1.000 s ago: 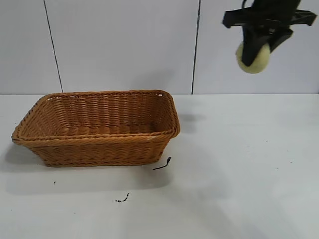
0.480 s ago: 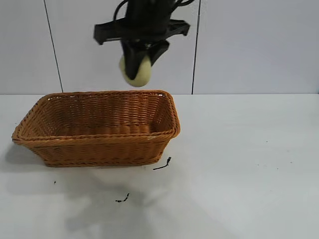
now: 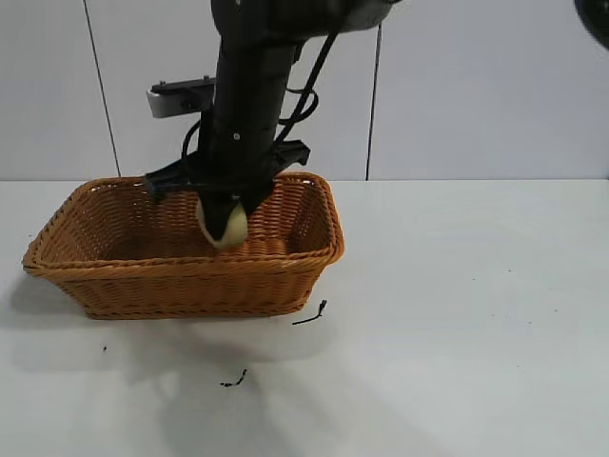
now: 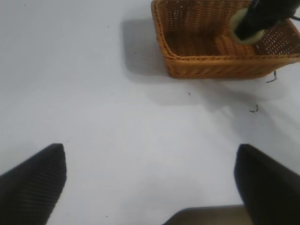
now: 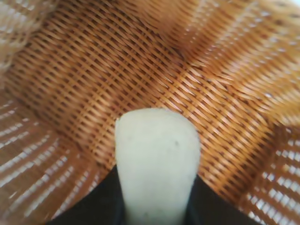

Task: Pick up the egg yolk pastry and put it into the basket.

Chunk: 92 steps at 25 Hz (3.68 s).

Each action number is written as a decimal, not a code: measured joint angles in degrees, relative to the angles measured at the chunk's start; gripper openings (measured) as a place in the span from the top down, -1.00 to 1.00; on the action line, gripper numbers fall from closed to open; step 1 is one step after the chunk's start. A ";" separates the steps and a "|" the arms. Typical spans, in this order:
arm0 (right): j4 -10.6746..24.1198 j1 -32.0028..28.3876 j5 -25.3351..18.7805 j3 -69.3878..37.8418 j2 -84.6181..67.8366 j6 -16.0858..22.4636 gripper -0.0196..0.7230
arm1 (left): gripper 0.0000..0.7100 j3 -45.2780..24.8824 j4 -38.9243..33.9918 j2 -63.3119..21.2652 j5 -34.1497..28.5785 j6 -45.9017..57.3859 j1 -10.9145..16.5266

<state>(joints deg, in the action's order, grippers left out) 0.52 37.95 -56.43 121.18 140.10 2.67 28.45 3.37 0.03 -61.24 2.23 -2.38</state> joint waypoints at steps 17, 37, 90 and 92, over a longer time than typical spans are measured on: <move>-2.96 -1.52 -12.68 20.49 0.01 -0.12 -0.91 | -0.96 0.00 0.00 0.00 0.00 0.00 0.00; -2.81 -28.28 -12.98 22.01 0.01 -4.69 -0.91 | -0.96 0.00 0.00 0.00 0.00 0.00 0.00; -1.16 -35.45 -2.69 -92.45 -125.75 -6.58 -0.91 | -0.96 0.00 0.00 0.00 0.00 0.00 0.00; -1.16 -35.45 -2.24 -92.52 -128.32 -6.58 -0.91 | -0.96 0.00 0.00 0.00 0.00 0.00 0.00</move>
<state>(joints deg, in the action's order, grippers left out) -0.64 2.50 -58.67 28.66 11.78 -3.91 28.45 3.37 0.03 -61.24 2.23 -2.38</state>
